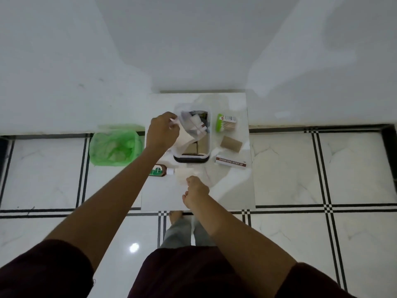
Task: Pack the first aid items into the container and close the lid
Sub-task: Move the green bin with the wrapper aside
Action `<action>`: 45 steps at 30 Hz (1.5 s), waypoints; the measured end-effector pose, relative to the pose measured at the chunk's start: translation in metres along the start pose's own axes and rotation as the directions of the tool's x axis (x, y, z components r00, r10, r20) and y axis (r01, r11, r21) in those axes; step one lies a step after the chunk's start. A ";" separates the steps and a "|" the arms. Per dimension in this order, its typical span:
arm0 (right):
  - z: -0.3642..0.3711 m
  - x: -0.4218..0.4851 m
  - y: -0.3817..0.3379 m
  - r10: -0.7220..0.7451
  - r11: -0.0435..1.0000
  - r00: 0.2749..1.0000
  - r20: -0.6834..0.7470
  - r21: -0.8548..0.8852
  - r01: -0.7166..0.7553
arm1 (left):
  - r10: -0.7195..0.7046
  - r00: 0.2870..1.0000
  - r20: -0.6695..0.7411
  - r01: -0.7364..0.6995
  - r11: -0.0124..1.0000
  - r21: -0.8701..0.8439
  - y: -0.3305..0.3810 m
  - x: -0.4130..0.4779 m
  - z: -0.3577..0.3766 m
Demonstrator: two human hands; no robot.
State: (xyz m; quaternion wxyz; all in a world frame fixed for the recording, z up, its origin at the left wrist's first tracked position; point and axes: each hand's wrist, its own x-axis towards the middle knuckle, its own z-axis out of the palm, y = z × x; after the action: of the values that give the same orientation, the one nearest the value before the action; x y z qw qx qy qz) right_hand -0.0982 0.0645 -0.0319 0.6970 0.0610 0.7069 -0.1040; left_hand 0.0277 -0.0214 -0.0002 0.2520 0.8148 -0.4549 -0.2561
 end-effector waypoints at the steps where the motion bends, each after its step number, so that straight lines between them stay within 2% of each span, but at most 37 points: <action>1: 0.001 -0.006 0.003 -0.029 0.999 1.000 -0.007 -0.038 0.029 | -0.038 0.999 -0.022 0.037 0.998 -0.058 -0.001 -0.002 -0.009; 6: 0.032 -0.052 0.021 0.038 0.998 0.995 0.089 -0.048 -0.034 | -0.180 0.967 -0.182 0.139 0.965 -0.221 -0.016 -0.012 -0.054; 10: 0.092 -0.073 0.042 -0.001 0.984 0.973 0.233 -0.174 0.042 | -0.323 0.901 -0.289 0.232 0.923 -0.309 -0.058 -0.019 -0.111; 13: 0.139 -0.070 0.055 -0.043 0.962 0.953 0.300 -0.244 0.120 | -0.457 0.816 -0.354 0.322 0.868 -0.379 -0.107 -0.019 -0.150; 17: 0.206 -0.044 0.063 -0.130 0.930 0.946 0.295 -0.294 0.219 | -0.571 0.723 -0.389 0.421 0.811 -0.407 -0.183 -0.004 -0.187; 20: 0.258 -0.014 0.066 -0.208 0.897 0.954 0.217 -0.347 0.274 | -0.629 0.684 -0.368 0.485 0.770 -0.415 -0.240 0.018 -0.199; 25: 0.346 0.060 0.070 -0.288 0.838 0.955 0.071 -0.464 0.287 | -0.692 0.683 -0.233 0.591 0.712 -0.379 -0.343 0.074 -0.199; 28: 0.380 0.111 0.068 -0.331 0.794 0.943 0.021 -0.534 0.291 | -0.671 0.719 -0.182 0.604 0.733 -0.314 -0.393 0.103 -0.185; 32: 0.427 0.205 0.071 -0.365 0.745 0.929 -0.056 -0.617 0.255 | -0.680 0.725 -0.110 0.649 0.728 -0.220 -0.483 0.151 -0.142; 37: 0.459 0.296 0.066 -0.452 0.643 0.892 -0.022 -0.700 0.309 | -0.700 0.713 -0.048 0.685 0.709 -0.167 -0.556 0.189 -0.078; 41: 0.466 0.336 0.072 -0.487 0.560 0.873 -0.022 -0.775 0.293 | -0.675 0.738 0.010 0.671 0.732 -0.121 -0.591 0.200 -0.042; 45: 0.450 0.343 0.088 -0.565 0.373 0.824 0.046 -0.876 0.305 | -0.627 0.778 0.049 0.628 0.777 -0.036 -0.598 0.181 -0.026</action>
State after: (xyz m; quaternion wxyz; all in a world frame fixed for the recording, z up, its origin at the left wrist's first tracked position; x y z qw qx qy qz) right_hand 0.3528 0.0255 -0.3827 0.4793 -0.4677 0.7376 0.0859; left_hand 0.4929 0.1003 -0.3994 0.1649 0.9087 -0.1554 -0.3506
